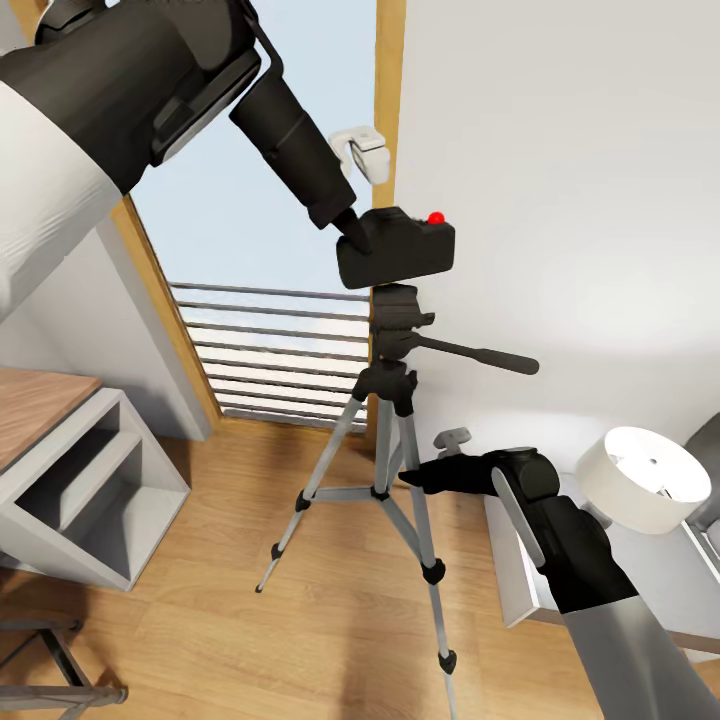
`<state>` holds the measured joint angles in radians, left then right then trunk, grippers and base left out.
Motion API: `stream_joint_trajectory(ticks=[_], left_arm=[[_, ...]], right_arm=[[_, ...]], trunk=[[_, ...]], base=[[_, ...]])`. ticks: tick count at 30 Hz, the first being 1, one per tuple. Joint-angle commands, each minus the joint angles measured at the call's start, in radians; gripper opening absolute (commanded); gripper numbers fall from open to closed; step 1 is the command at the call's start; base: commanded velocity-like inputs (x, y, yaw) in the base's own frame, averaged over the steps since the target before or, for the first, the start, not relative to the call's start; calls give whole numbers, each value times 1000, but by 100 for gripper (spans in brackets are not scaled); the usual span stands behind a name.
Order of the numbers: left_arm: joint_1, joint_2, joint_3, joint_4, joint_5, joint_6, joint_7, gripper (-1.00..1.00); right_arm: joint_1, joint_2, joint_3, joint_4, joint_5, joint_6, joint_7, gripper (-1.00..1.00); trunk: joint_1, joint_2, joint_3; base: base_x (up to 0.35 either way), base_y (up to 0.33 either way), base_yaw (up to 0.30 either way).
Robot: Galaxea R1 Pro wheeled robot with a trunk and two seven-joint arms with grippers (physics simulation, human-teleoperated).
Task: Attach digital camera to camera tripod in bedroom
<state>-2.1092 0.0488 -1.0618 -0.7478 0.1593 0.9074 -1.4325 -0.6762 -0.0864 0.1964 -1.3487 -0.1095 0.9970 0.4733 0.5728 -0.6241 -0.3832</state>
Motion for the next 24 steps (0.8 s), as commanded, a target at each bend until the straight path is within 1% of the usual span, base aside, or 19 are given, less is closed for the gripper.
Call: stream_joint_trajectory(ticks=[1,8,15,24], left_arm=[[-2,1,-5,0,6,4,0,-100],[-2,-1,-1,1,9,-6,4,-100],[-2,-2,0,0,19,-7,4,-100],[-2,-6,-1,-1,23,-5,4,-100]], right_arm=[[-1,-1,1,34,6,5,-5,-100],[-1,-1,1,34,5,5,-5,-100],[0,-1,1,34,5,6,-6,-100],[0,-1,1,34,5,6,-5,-100]], trunk=[[0,-1,-2],[0,-1,-2],[0,-1,-2],[0,-1,-2]], base=[[0,0,0],[0,0,0],[0,0,0],[0,0,0]])
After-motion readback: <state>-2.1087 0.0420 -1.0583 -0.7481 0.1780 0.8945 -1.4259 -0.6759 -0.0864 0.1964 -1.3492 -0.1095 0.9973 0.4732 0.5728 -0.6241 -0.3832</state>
